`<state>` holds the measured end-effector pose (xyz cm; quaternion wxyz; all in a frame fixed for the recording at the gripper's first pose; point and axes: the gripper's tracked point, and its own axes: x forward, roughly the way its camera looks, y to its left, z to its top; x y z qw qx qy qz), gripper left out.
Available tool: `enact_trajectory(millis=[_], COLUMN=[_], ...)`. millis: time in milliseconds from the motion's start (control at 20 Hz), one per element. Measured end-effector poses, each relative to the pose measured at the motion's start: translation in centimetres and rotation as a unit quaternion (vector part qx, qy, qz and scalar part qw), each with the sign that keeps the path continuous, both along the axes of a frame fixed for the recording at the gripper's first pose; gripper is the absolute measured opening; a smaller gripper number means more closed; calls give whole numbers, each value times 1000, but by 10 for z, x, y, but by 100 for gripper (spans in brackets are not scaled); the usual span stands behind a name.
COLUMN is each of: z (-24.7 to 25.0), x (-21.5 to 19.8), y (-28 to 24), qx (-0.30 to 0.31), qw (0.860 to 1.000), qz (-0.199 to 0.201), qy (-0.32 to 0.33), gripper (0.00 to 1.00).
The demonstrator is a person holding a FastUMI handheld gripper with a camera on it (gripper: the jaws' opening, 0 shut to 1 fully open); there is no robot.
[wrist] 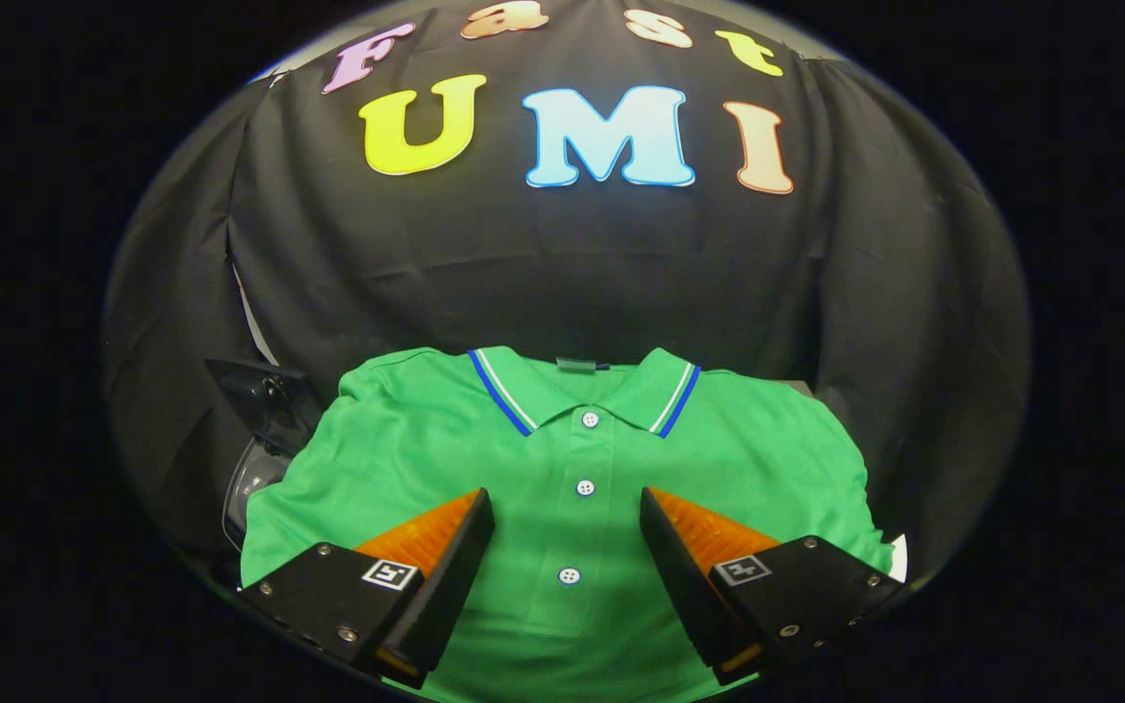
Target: Put the clothes into the washing machine and then close the washing machine lid.
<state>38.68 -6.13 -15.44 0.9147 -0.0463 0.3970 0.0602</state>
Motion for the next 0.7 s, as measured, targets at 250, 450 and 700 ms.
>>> enact_trajectory(millis=[250,450,700], z=[2,2,8], x=[-1,-2,-2], y=[5,10,13], qx=[11,51,64], qw=[1000,997,997], qz=[24,52,52], qy=[-8,-8,-12], gripper=[74,32,1])
